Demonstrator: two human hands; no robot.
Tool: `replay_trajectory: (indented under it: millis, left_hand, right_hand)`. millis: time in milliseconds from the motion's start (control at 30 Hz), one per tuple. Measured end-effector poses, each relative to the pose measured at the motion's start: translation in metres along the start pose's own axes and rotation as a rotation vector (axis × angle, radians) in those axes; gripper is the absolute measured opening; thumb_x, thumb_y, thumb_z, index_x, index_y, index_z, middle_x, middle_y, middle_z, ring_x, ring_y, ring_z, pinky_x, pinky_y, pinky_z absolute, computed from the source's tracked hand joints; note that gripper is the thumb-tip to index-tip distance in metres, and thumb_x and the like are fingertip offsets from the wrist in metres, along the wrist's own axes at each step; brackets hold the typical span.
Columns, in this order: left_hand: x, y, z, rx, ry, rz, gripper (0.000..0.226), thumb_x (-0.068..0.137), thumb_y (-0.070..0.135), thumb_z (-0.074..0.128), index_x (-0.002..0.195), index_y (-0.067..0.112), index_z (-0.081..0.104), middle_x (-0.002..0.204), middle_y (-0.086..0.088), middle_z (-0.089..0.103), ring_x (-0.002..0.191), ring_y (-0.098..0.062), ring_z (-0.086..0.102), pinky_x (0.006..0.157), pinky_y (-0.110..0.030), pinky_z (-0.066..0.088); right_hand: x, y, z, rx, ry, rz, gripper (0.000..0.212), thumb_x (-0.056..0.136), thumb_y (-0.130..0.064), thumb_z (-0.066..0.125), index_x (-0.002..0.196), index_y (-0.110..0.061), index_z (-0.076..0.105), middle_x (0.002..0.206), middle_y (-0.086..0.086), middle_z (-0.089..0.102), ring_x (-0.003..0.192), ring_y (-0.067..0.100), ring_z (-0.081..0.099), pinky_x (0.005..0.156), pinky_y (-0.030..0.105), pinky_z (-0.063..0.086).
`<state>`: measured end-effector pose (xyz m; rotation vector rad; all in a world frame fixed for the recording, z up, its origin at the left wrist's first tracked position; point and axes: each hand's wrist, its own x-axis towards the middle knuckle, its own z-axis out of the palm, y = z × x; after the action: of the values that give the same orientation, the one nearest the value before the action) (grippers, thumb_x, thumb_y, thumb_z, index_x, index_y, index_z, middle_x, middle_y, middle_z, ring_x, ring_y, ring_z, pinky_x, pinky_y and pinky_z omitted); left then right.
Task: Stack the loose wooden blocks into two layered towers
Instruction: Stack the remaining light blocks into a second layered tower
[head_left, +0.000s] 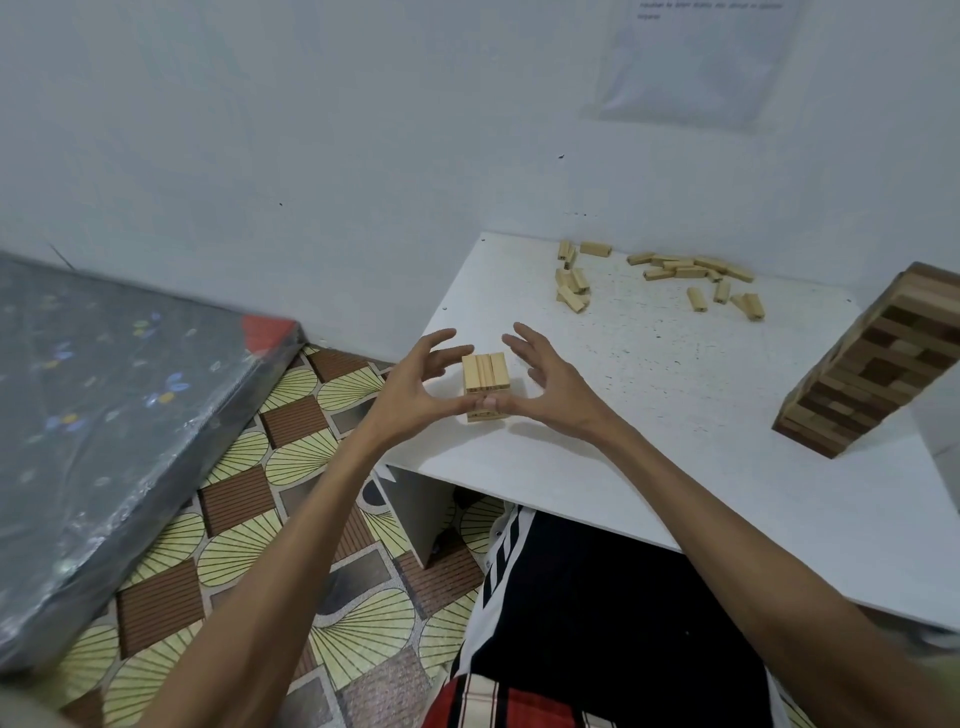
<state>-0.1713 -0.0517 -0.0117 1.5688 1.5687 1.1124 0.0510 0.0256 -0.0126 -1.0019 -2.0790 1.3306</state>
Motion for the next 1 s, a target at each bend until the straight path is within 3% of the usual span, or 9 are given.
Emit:
replay_trajectory:
  millis: [67, 133, 200, 300, 367, 467, 667, 800, 1000]
  left_hand:
    - [-0.004, 0.001, 0.005, -0.102, 0.041, -0.044, 0.09, 0.081, 0.064, 0.075, 0.154, 0.03, 0.036, 0.149, 0.022, 0.052, 0.139, 0.002, 0.046, 0.12, -0.043, 0.036]
    - [-0.006, 0.005, 0.014, -0.221, 0.092, -0.104, 0.079, 0.087, 0.08, 0.046, 0.156, 0.044, 0.03, 0.154, 0.033, 0.038, 0.144, 0.007, 0.034, 0.126, -0.043, 0.022]
    - [-0.004, 0.006, 0.026, -0.337, 0.149, -0.173, 0.073, 0.092, 0.082, 0.022, 0.158, 0.051, 0.017, 0.156, 0.035, 0.032, 0.147, 0.011, 0.022, 0.129, -0.046, 0.005]
    - [-0.001, 0.014, 0.042, -0.424, 0.216, -0.223, 0.074, 0.096, 0.074, 0.01, 0.161, 0.043, -0.002, 0.152, 0.042, 0.03, 0.141, 0.021, 0.017, 0.126, -0.045, -0.007]
    - [-0.002, 0.019, 0.052, -0.456, 0.266, -0.211, 0.093, 0.082, 0.089, 0.014, 0.16, 0.044, -0.008, 0.164, 0.025, 0.025, 0.152, 0.004, 0.011, 0.123, -0.04, -0.005]
    - [-0.001, 0.018, 0.063, -0.466, 0.305, -0.176, 0.109, 0.07, 0.101, 0.019, 0.159, 0.046, -0.011, 0.167, 0.019, 0.02, 0.156, -0.003, 0.005, 0.119, -0.033, -0.001]
    - [0.0, 0.015, 0.073, -0.461, 0.309, -0.15, 0.076, 0.09, 0.08, 0.016, 0.158, 0.051, -0.004, 0.168, 0.022, 0.014, 0.154, 0.0, 0.014, 0.123, -0.027, 0.014]
    - [0.003, 0.006, 0.078, -0.474, 0.284, -0.155, 0.05, 0.106, 0.058, 0.009, 0.155, 0.054, -0.001, 0.168, 0.024, 0.011, 0.154, 0.001, 0.011, 0.129, -0.042, 0.013]
    - [0.005, 0.005, 0.081, -0.409, 0.261, -0.159, 0.073, 0.098, 0.07, 0.012, 0.162, 0.039, -0.001, 0.165, 0.031, 0.011, 0.145, 0.018, 0.014, 0.127, -0.033, 0.011]
  right_hand:
    - [-0.007, -0.003, 0.012, 0.092, 0.032, 0.046, 0.105, 0.083, -0.068, 0.073, 0.163, -0.035, 0.014, 0.163, -0.022, 0.031, 0.15, 0.002, 0.028, 0.124, 0.038, 0.026]
    - [-0.011, -0.011, 0.023, 0.214, 0.079, 0.078, 0.082, 0.097, -0.066, 0.051, 0.164, -0.035, 0.014, 0.158, -0.034, 0.025, 0.145, -0.004, 0.028, 0.126, 0.044, 0.022]
    - [-0.012, -0.019, 0.033, 0.293, 0.141, 0.103, 0.075, 0.099, -0.068, 0.031, 0.164, -0.033, 0.015, 0.15, -0.039, 0.016, 0.133, -0.022, 0.025, 0.127, 0.042, 0.016]
    - [-0.009, -0.027, 0.046, 0.354, 0.227, 0.059, 0.111, 0.076, -0.097, 0.026, 0.164, -0.033, 0.006, 0.147, -0.045, 0.015, 0.113, -0.045, 0.019, 0.113, 0.007, 0.024]
    - [-0.008, -0.029, 0.056, 0.392, 0.258, 0.061, 0.117, 0.064, -0.106, 0.027, 0.161, -0.044, 0.005, 0.148, -0.05, 0.023, 0.131, -0.033, 0.023, 0.115, 0.013, 0.025]
    - [-0.008, -0.027, 0.066, 0.421, 0.288, 0.057, 0.103, 0.068, -0.104, 0.027, 0.157, -0.056, 0.008, 0.161, -0.03, 0.028, 0.152, 0.004, 0.026, 0.126, 0.049, 0.024]
    - [-0.002, -0.02, 0.071, 0.456, 0.307, 0.033, 0.055, 0.072, -0.102, 0.027, 0.125, -0.087, 0.03, 0.168, -0.018, 0.021, 0.153, 0.007, 0.026, 0.126, 0.05, 0.026]
    - [-0.002, -0.021, 0.071, 0.461, 0.291, 0.055, 0.09, 0.071, -0.102, 0.029, 0.149, -0.058, 0.024, 0.166, -0.022, 0.026, 0.15, 0.001, 0.029, 0.125, 0.039, 0.028]
    - [0.002, -0.015, 0.073, 0.454, 0.277, 0.08, 0.114, 0.072, -0.101, 0.03, 0.164, -0.035, 0.014, 0.163, -0.025, 0.029, 0.15, 0.001, 0.03, 0.126, 0.043, 0.027]
